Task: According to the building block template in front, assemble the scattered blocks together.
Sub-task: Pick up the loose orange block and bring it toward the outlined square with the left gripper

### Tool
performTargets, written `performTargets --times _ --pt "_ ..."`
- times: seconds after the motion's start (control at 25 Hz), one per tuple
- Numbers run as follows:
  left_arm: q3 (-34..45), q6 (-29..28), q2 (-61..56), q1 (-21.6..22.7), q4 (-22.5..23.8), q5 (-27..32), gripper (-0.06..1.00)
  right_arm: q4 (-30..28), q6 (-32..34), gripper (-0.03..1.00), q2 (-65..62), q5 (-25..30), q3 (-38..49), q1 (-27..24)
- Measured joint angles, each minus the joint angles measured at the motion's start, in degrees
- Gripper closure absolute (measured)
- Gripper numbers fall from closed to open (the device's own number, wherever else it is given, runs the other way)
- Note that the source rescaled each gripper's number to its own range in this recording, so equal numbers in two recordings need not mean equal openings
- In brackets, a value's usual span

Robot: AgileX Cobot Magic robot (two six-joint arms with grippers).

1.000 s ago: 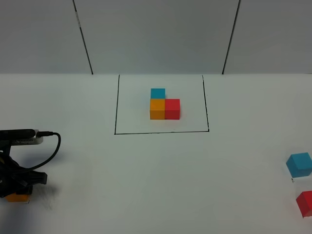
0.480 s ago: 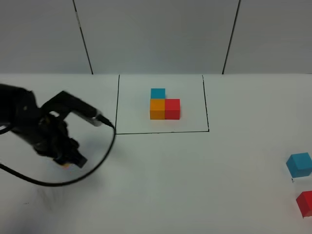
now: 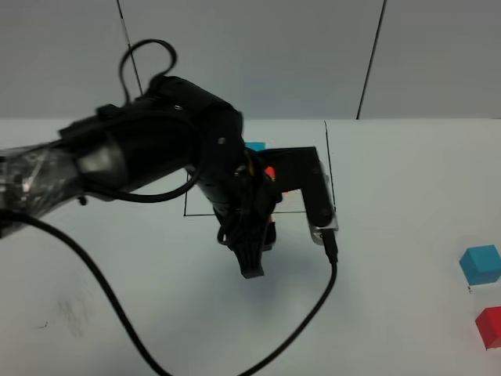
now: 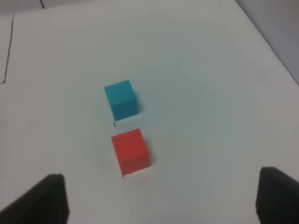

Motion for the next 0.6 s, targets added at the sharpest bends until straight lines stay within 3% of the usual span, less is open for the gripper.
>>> performTargets --times 0.16,0.6 --pt "-4.5 0.0 6.8 -1.7 0.0 3.4 0.94 0.0 0.0 0.3 0.0 0.0 0.0 0.0" --pt "-4.9 -3.6 14.4 -1.8 -0.7 7.8 0.94 0.0 0.0 0.3 0.0 0.0 0.0 0.0"
